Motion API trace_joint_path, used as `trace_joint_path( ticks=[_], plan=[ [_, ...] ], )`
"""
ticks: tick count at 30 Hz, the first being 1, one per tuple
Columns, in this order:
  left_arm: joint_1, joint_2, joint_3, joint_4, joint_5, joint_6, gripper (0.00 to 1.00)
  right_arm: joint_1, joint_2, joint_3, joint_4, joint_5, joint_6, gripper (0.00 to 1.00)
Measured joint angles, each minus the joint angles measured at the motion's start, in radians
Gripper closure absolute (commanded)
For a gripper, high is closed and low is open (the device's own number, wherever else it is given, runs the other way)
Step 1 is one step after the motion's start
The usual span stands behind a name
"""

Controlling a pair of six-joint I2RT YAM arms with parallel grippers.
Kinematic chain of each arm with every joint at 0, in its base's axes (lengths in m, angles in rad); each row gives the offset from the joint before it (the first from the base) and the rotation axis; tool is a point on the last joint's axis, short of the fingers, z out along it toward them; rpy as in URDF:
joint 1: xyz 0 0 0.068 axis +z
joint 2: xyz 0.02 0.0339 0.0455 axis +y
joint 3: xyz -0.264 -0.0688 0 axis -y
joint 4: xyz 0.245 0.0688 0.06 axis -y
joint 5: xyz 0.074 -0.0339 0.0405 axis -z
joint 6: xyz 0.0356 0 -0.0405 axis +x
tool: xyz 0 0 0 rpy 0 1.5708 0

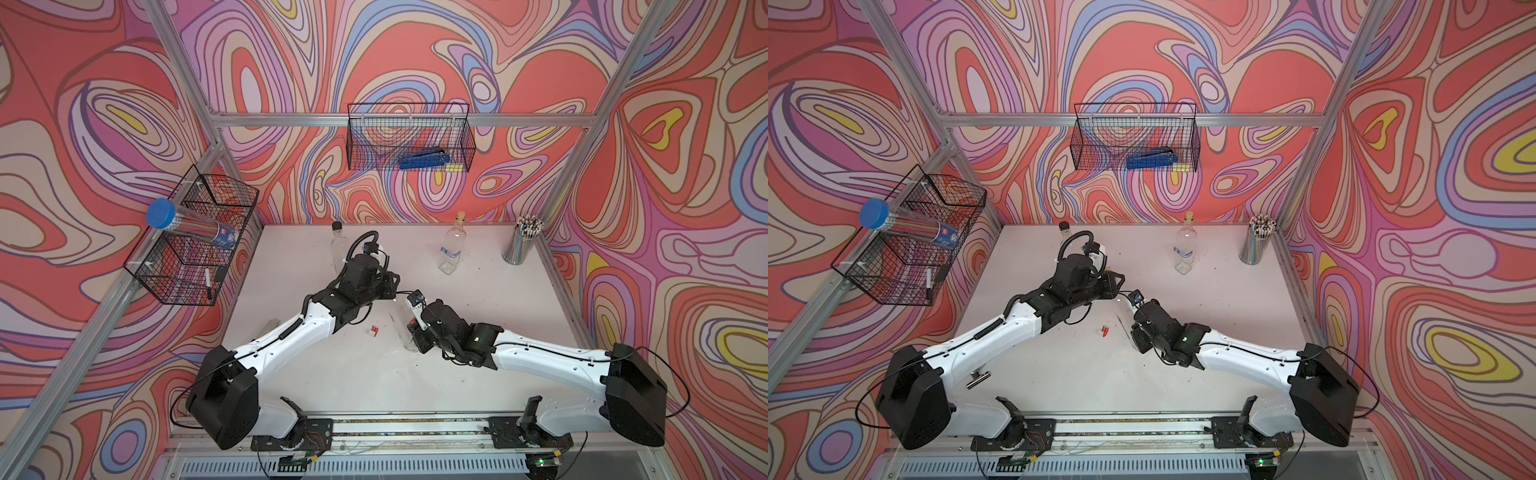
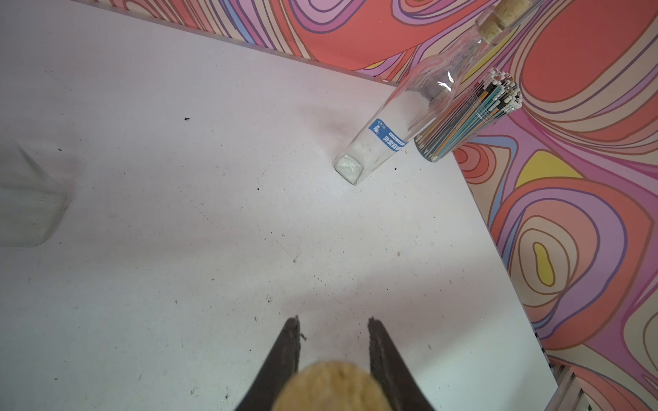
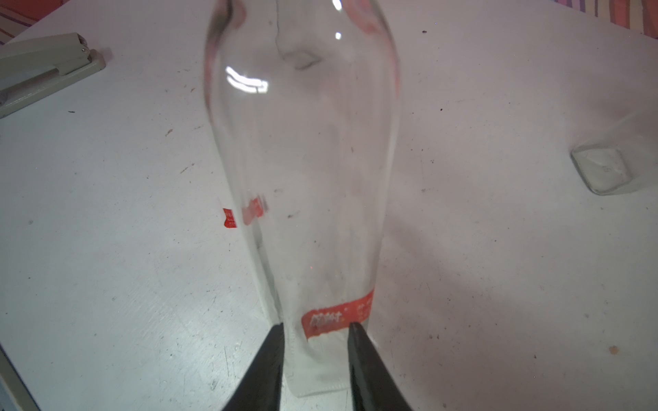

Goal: Remove the label from the bottle
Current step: Tear open the label from the bottle.

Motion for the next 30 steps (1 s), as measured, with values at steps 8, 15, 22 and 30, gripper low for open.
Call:
trace_joint_path(
  ticks=[8, 15, 22, 30],
  plan=[
    [0.000, 0.001, 0.000, 0.000, 0.000, -0.001, 1.00, 0.002, 0.017, 0.000, 0.003, 0.006, 0.000, 0.68],
    [0.000, 0.001, 0.000, 0.000, 0.000, -0.001, 1.00, 0.005, 0.022, 0.000, 0.003, 0.012, 0.006, 0.77],
    [0.000, 0.001, 0.000, 0.000, 0.000, -0.004, 1.00, 0.007, 0.027, 0.000, 0.005, 0.019, 0.007, 0.87],
    [0.000, 0.002, 0.000, 0.001, 0.000, -0.005, 1.00, 0.008, 0.028, 0.000, 0.005, 0.019, 0.007, 0.95]
  ],
)
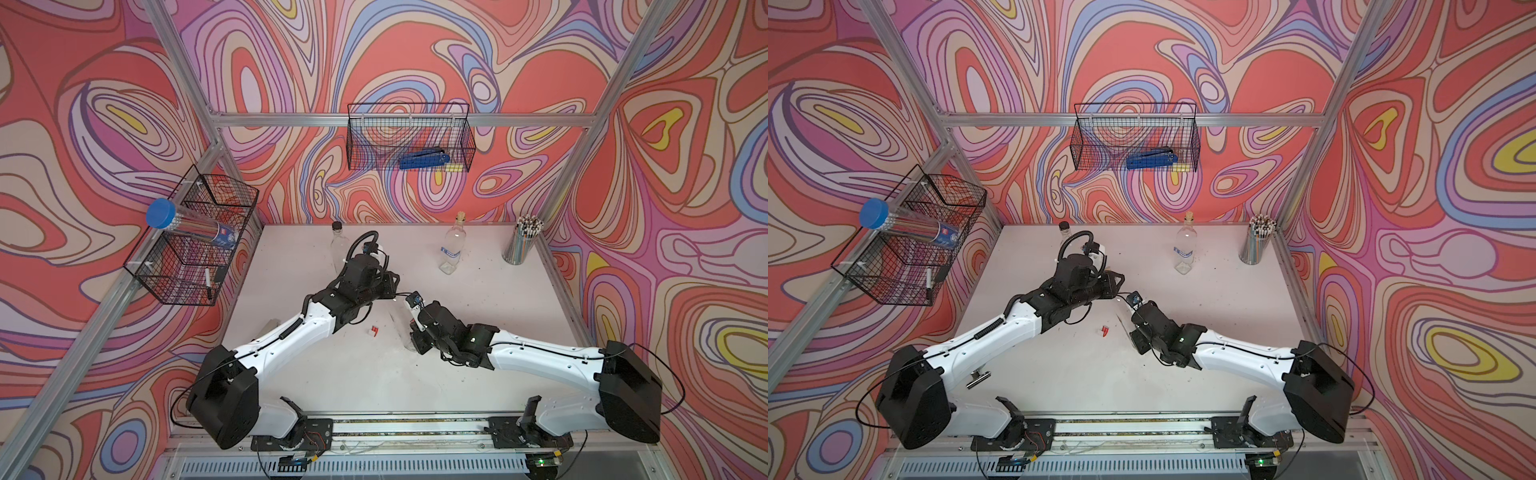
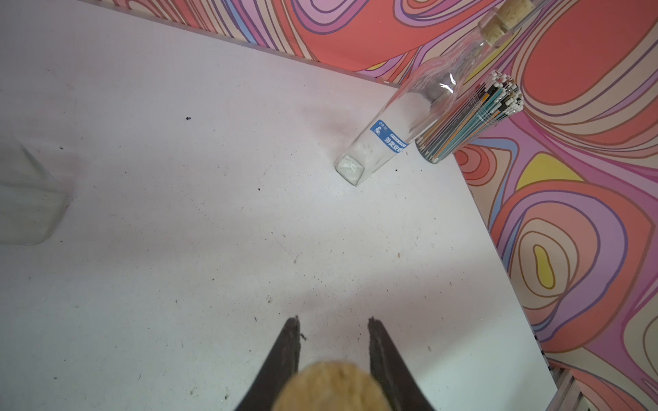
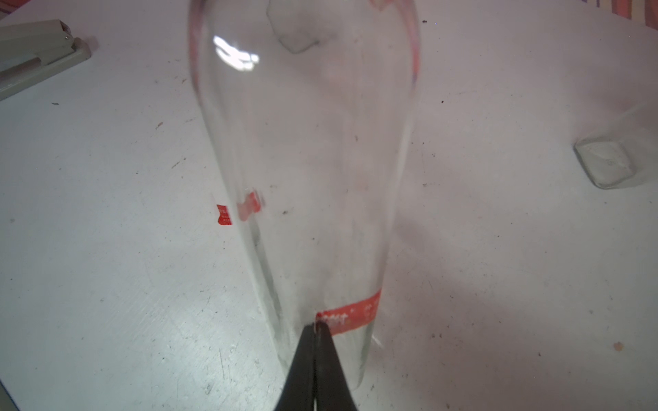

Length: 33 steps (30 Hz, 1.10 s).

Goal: Remove the label from the bottle
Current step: Tear open the label from the bottle.

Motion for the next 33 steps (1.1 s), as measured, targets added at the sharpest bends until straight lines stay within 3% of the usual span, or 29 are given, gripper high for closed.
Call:
trace_joint_path(
  ticks=[2, 33],
  plan=[
    [0.000, 0.000, 0.000, 0.000, 0.000, 0.000, 1.00, 0.000, 0.000, 0.000, 0.000, 0.002, 0.002, 1.00],
    [-0.001, 0.072, 0.108, -0.083, 0.013, 0.066, 1.00, 0.005, -0.008, -0.030, 0.041, 0.089, -0.011, 1.00]
  ],
)
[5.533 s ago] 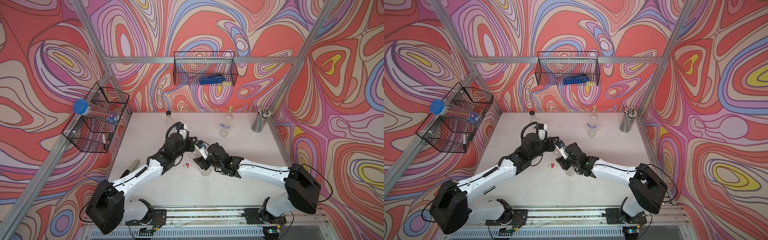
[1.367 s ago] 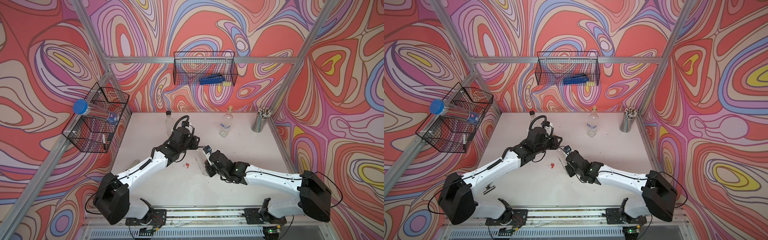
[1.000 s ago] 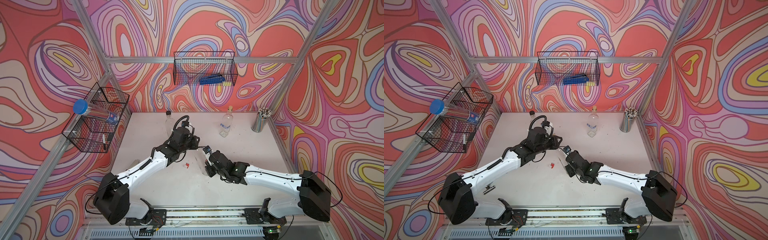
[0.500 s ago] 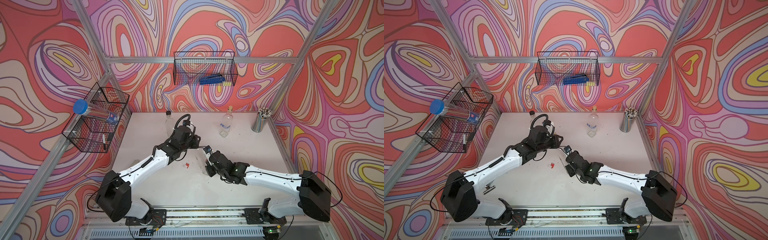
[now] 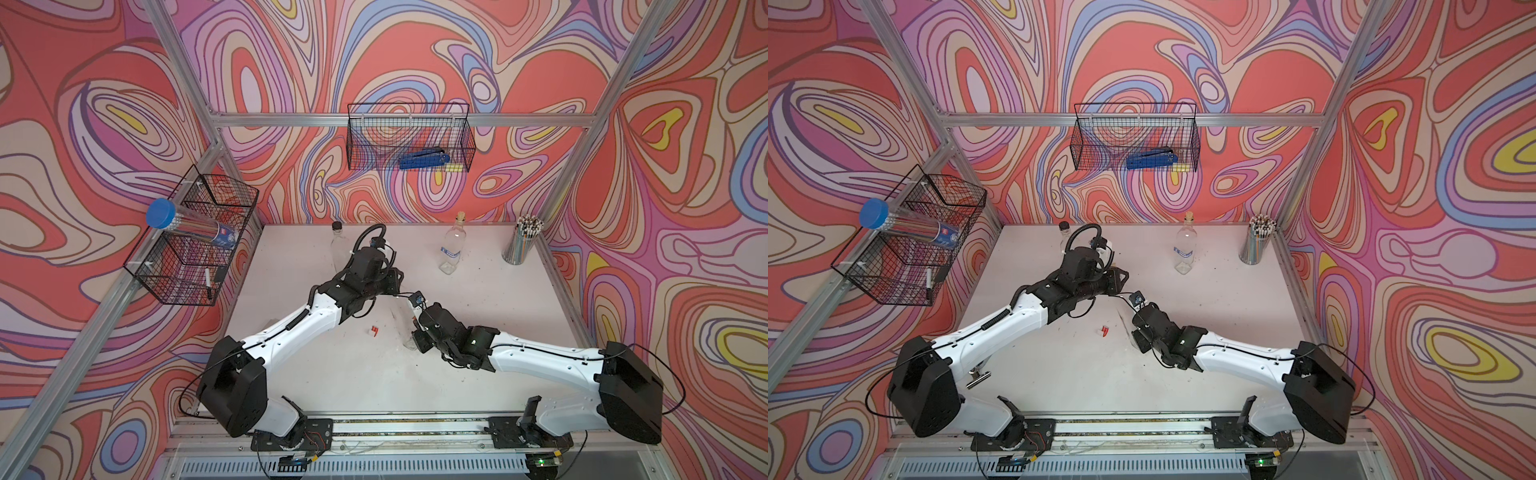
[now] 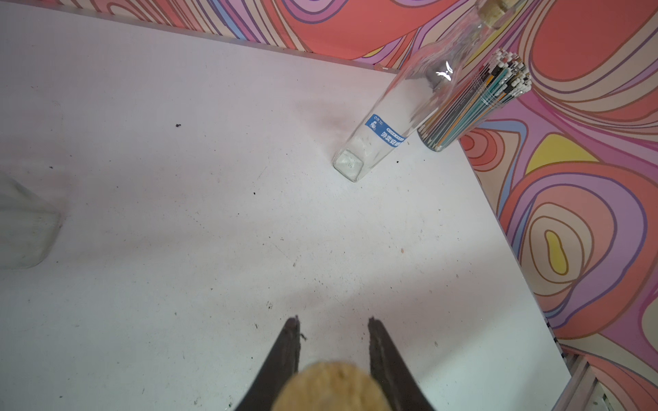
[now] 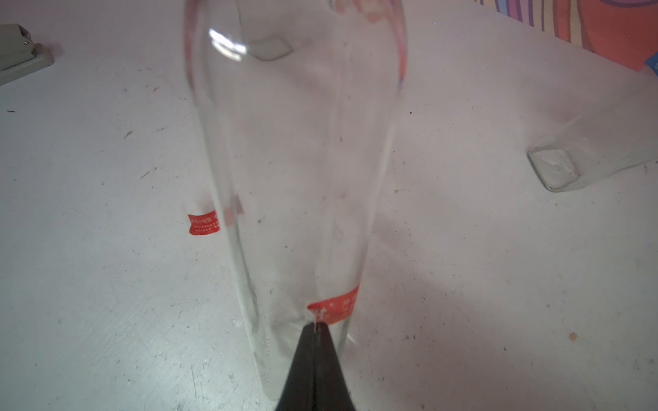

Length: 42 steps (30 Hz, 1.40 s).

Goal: Remove the label from the bottle
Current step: Tear open the label from the bottle.

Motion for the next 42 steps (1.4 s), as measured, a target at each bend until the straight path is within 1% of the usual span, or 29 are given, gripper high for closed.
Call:
trace_joint_path(
  ticks=[42],
  plan=[
    [0.000, 0.005, 0.009, -0.012, 0.010, 0.017, 1.00, -0.012, -0.011, -0.023, 0.021, 0.019, 0.003, 1.00]
  ],
)
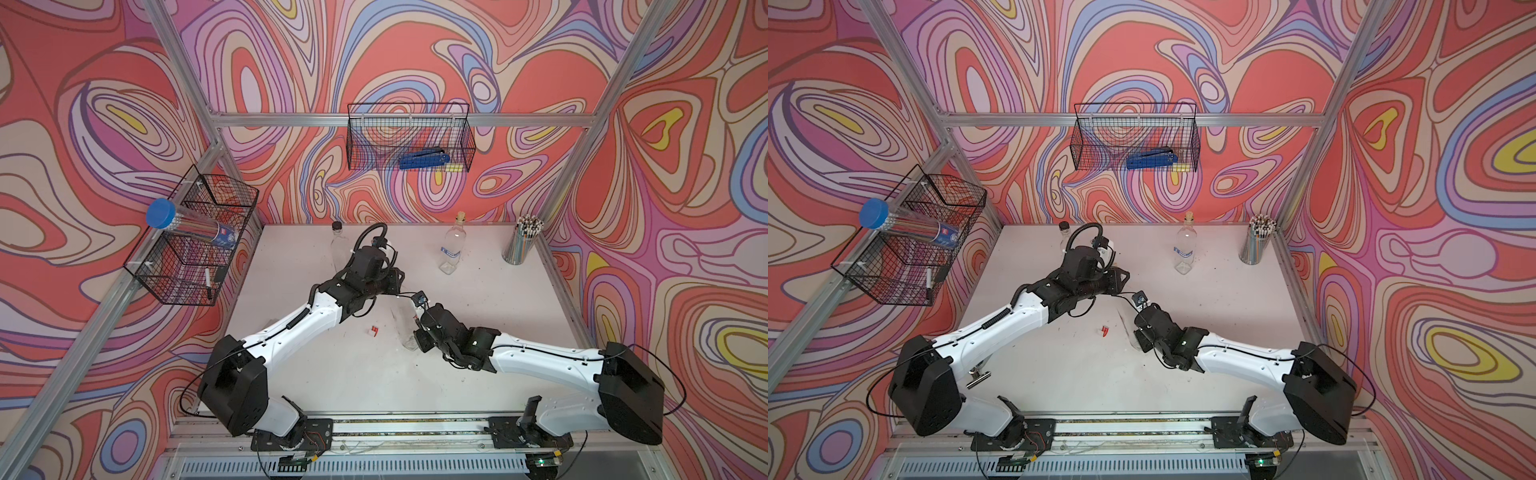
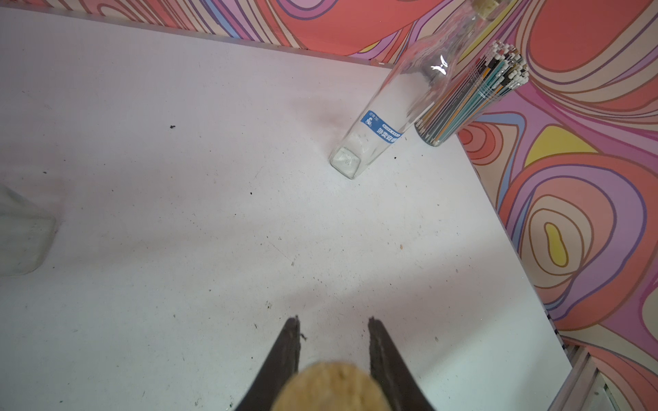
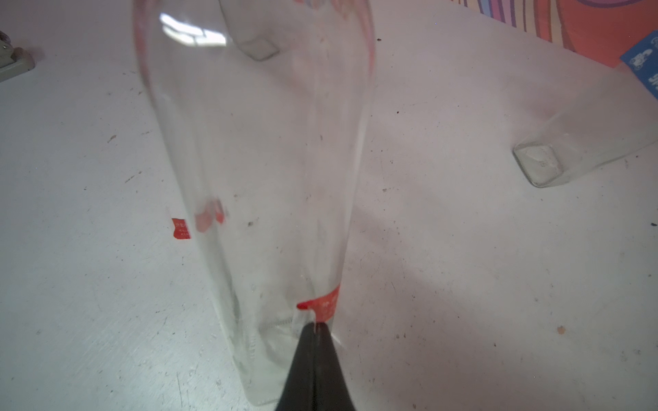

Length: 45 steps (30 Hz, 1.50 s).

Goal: Remove the label from the bottle
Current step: Tear open the label from the bottle.

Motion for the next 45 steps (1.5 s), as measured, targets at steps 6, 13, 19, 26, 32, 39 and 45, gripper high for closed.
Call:
trace_joint_path(
  ticks=[6, 13, 19, 26, 32, 39, 45],
  plan=[
    [0.000, 0.000, 0.000, 0.000, 0.000, 0.000, 1.00, -0.004, -0.004, -0.002, 0.000, -0.001, -0.001, 1.00],
    [0.000, 0.000, 0.000, 0.000, 0.000, 0.000, 1.00, -0.008, -0.004, -0.002, -0.001, -0.011, -0.004, 1.00],
    [0.000, 0.000, 0.000, 0.000, 0.000, 0.001, 1.00, -0.008, -0.005, -0.002, -0.002, -0.011, -0.008, 1.00],
    [0.000, -0.001, 0.000, 0.000, 0.000, 0.002, 1.00, -0.009, -0.010, -0.002, -0.011, -0.011, -0.015, 1.00],
    [-0.001, -0.002, 0.000, 0.000, 0.000, 0.008, 1.00, -0.011, -0.011, -0.002, -0.017, -0.008, -0.019, 1.00],
    [-0.001, -0.002, 0.000, 0.000, 0.000, 0.008, 1.00, -0.018, -0.017, -0.002, -0.021, -0.008, -0.019, 1.00],
    [-0.001, -0.002, 0.000, 0.000, 0.000, 0.008, 1.00, -0.032, -0.018, -0.002, -0.022, -0.008, -0.022, 1.00]
  ],
)
